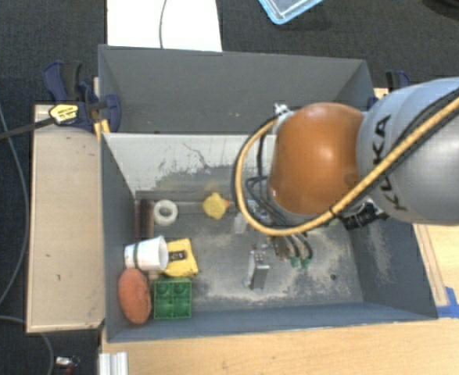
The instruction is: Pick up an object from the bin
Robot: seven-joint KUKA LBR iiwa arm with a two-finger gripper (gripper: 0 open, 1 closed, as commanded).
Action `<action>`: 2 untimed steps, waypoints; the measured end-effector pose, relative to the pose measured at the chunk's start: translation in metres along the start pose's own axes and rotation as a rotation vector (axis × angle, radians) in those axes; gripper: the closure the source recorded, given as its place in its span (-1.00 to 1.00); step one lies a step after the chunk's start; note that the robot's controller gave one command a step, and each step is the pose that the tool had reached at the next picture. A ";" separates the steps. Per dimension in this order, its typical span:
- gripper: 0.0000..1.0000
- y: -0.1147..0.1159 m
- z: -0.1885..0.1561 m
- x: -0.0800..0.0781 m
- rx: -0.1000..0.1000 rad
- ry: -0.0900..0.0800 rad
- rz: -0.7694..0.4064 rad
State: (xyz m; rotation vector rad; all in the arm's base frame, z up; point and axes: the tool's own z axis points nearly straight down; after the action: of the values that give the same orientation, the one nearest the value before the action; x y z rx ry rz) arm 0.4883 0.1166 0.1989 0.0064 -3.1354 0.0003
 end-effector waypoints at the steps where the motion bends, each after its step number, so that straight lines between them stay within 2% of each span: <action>1: -1.00 -0.001 -0.004 -0.002 -0.001 -0.008 0.004; 2: 1.00 -0.014 0.067 -0.077 -0.002 -0.011 -0.092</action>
Offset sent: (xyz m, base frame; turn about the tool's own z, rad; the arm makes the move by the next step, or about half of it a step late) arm 0.0753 -0.0138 -0.0684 -0.0954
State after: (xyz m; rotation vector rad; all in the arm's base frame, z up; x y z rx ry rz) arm 0.5646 0.1028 0.1312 0.1516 -3.1428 -0.0034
